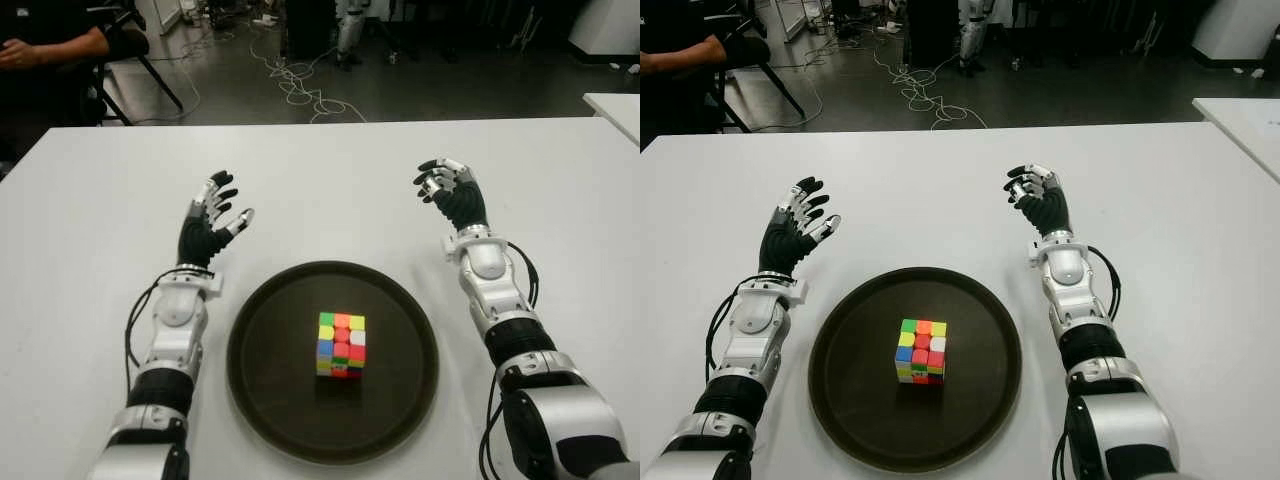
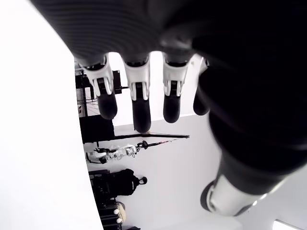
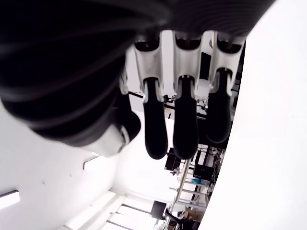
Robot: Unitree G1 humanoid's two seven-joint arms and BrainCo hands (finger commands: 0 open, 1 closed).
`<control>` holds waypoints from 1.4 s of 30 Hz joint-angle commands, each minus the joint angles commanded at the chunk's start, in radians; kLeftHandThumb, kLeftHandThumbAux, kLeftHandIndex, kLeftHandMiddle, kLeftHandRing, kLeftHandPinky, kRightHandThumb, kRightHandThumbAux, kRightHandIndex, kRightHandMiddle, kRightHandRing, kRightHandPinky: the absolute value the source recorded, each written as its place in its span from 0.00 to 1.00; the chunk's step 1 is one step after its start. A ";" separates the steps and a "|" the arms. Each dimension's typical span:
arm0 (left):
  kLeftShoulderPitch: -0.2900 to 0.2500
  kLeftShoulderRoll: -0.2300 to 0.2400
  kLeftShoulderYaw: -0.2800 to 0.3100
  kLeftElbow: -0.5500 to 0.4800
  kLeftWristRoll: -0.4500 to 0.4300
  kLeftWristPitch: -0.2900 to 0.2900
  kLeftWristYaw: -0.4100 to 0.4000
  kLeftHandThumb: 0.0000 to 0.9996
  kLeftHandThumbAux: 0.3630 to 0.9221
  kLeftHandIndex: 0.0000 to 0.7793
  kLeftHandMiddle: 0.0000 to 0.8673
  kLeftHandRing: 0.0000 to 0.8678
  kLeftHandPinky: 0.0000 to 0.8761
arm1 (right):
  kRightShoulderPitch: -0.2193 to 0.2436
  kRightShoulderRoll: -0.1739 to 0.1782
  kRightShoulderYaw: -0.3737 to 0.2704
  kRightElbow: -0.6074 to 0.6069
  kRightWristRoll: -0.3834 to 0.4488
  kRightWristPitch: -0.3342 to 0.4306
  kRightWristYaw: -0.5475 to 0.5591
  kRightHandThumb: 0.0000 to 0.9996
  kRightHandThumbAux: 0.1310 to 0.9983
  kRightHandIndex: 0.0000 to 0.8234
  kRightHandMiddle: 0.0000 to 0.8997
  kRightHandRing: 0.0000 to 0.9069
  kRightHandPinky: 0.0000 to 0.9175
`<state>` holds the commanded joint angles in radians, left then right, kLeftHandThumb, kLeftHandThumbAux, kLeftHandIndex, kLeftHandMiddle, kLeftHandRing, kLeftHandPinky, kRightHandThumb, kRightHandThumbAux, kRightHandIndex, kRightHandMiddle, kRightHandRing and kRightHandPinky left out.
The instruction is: Pick up the Rubik's Cube and put it in the plate
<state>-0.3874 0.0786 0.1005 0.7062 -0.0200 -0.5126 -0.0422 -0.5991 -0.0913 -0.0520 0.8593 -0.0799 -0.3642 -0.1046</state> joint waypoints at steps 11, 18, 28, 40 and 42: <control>0.000 0.000 -0.001 -0.002 -0.005 0.001 -0.006 0.09 0.77 0.14 0.16 0.17 0.15 | -0.008 -0.001 -0.004 0.025 0.009 -0.011 -0.001 0.69 0.68 0.52 0.60 0.61 0.61; 0.003 0.000 -0.003 -0.009 -0.001 0.003 -0.003 0.07 0.76 0.14 0.16 0.16 0.15 | -0.009 0.000 -0.005 0.026 0.012 -0.014 0.000 0.69 0.68 0.52 0.60 0.60 0.60; 0.004 0.003 -0.005 -0.012 0.008 0.013 0.003 0.07 0.77 0.14 0.16 0.16 0.16 | -0.008 -0.002 -0.002 0.026 0.010 -0.013 0.006 0.69 0.68 0.52 0.59 0.60 0.61; 0.002 0.004 -0.003 -0.004 0.001 0.010 -0.009 0.09 0.75 0.14 0.17 0.16 0.14 | -0.006 -0.007 0.001 0.023 0.008 -0.011 0.014 0.69 0.68 0.52 0.60 0.62 0.62; 0.001 0.004 -0.002 -0.004 -0.001 0.008 -0.010 0.09 0.75 0.14 0.16 0.16 0.14 | -0.006 -0.006 0.000 0.023 0.009 -0.012 0.015 0.69 0.68 0.52 0.60 0.61 0.62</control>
<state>-0.3860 0.0825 0.0980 0.7026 -0.0207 -0.5046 -0.0522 -0.6053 -0.0975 -0.0516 0.8825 -0.0712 -0.3760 -0.0895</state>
